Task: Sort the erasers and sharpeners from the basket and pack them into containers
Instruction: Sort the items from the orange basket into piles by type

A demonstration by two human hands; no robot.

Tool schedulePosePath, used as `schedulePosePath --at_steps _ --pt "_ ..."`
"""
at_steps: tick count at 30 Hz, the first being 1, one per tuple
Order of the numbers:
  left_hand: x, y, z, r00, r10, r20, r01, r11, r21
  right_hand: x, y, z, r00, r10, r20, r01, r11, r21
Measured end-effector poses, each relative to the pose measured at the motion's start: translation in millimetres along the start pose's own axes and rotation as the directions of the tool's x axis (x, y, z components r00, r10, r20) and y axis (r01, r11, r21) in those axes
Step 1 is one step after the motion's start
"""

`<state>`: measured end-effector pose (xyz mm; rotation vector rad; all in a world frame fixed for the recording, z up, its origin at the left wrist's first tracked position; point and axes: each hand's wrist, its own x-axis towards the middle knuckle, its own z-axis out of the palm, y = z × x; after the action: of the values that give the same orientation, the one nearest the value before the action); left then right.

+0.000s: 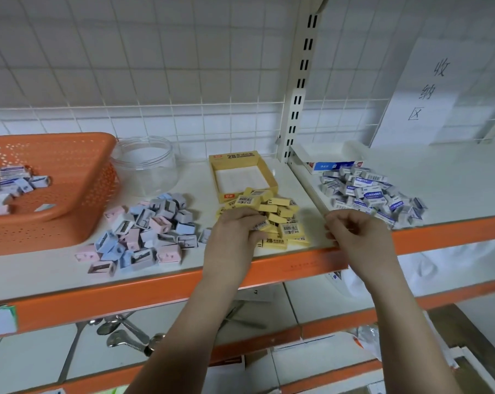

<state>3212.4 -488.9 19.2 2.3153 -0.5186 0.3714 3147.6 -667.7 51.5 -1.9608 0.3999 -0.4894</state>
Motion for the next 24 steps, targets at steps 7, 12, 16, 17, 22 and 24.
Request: schedulePosePath --at_steps 7,12,16,17,22,24 --pt "-1.2 -6.0 -57.8 0.977 0.103 -0.188 -0.092 0.994 0.062 5.9 -18.9 26.1 0.992 -0.106 0.063 0.112 0.987 -0.115" --pt "1.4 -42.0 -154.0 0.954 0.011 -0.298 0.031 0.99 0.137 10.6 -72.4 75.6 0.957 -0.252 0.147 0.27 0.956 -0.119" --pt "-11.2 -97.1 -227.4 0.935 -0.091 -0.344 0.157 0.973 0.169 13.7 -129.6 143.5 0.877 -0.385 0.287 0.425 0.901 -0.089" --pt "-14.2 -112.7 -245.0 0.933 -0.118 -0.341 0.188 0.966 0.178 13.9 -145.6 164.6 0.85 -0.418 0.321 0.465 0.882 -0.081" --pt "-18.5 -192.5 -322.4 0.943 -0.151 -0.298 0.245 0.92 0.307 10.6 -217.1 290.7 0.687 -0.5 0.528 0.645 0.754 -0.124" --pt "-15.8 -217.7 -346.6 0.958 -0.14 -0.249 0.225 0.906 0.358 10.1 -238.5 344.0 0.611 -0.437 0.66 0.705 0.68 -0.202"
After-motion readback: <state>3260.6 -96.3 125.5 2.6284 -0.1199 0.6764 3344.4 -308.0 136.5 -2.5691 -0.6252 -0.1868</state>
